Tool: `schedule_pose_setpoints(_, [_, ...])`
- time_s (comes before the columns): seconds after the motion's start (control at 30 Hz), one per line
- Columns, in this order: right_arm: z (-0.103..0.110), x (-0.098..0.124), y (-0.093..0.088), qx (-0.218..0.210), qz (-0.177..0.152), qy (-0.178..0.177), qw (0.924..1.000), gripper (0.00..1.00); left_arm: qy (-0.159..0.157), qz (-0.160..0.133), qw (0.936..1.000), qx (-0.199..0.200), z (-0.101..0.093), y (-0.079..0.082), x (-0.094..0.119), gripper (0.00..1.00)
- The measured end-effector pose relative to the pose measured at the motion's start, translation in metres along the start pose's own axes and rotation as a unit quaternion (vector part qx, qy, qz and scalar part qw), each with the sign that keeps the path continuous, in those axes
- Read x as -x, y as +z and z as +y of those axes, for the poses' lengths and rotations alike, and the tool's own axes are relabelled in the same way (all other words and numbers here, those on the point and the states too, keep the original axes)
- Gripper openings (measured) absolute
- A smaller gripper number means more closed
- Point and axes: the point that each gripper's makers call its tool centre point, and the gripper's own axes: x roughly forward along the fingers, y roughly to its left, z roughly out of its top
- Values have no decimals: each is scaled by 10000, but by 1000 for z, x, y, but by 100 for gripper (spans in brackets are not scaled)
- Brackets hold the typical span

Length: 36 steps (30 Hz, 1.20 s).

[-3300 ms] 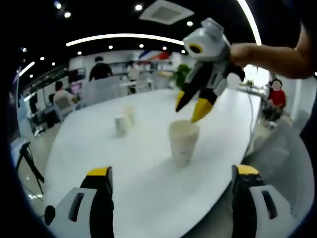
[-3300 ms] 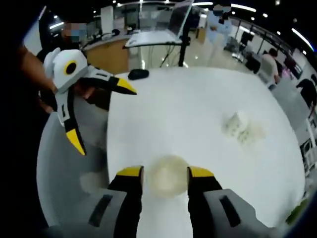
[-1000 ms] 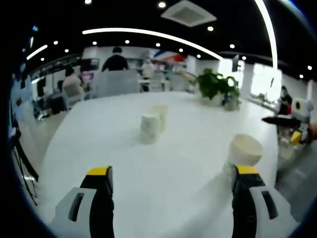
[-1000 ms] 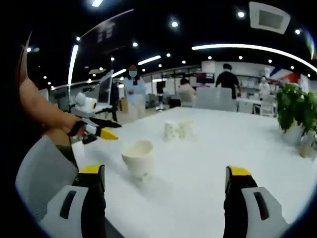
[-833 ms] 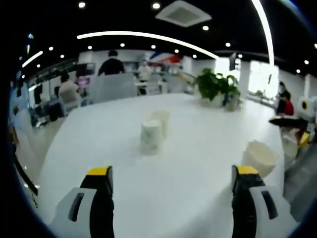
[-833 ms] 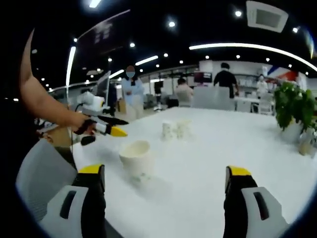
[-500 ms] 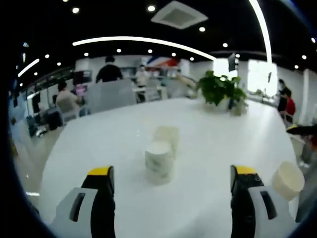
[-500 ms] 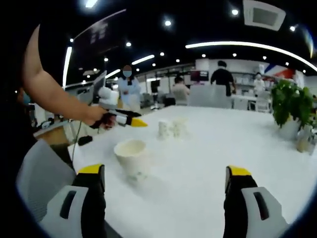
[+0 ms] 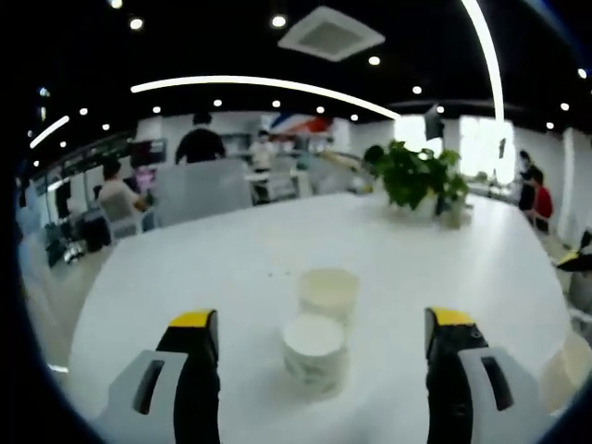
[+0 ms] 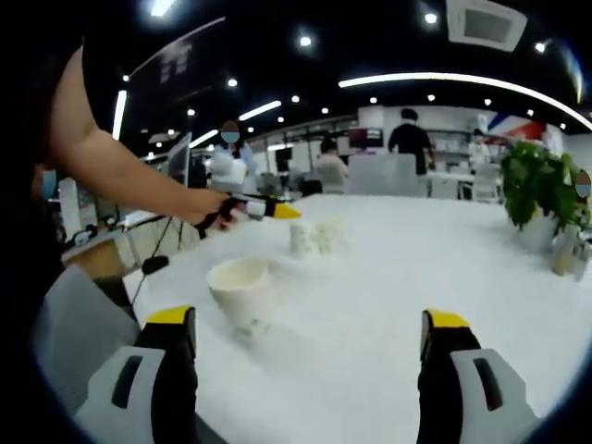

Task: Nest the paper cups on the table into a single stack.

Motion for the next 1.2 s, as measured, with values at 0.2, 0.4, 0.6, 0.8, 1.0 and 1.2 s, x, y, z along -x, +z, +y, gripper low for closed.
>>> schedule_pose_setpoints(0.2, [-1,1,-3,-38,35,-22,10000,99,-10,331,9994,-130,-2,-25,-15,75])
schedule_pose_setpoints(0.4, [-1,1,-5,-55,62,-37,10000,99,98,430,9990,100,10,-33,-29,58])
schedule_pose_setpoints(0.6, [0,3,-6,-28,77,-29,10000,98,78,658,9978,-5,9,-44,-26,45])
schedule_pose_setpoints(0.8, [2,4,-6,-27,73,-20,10000,98,-18,672,9977,-69,4,-45,-22,34])
schedule_pose_setpoints(1.0, [3,4,-6,-10,67,-9,10000,98,-13,751,9971,-124,2,-46,-16,34])
schedule_pose_setpoints(1.2, [2,6,-4,2,51,1,10000,97,-69,844,9963,-155,-1,-44,-7,34])
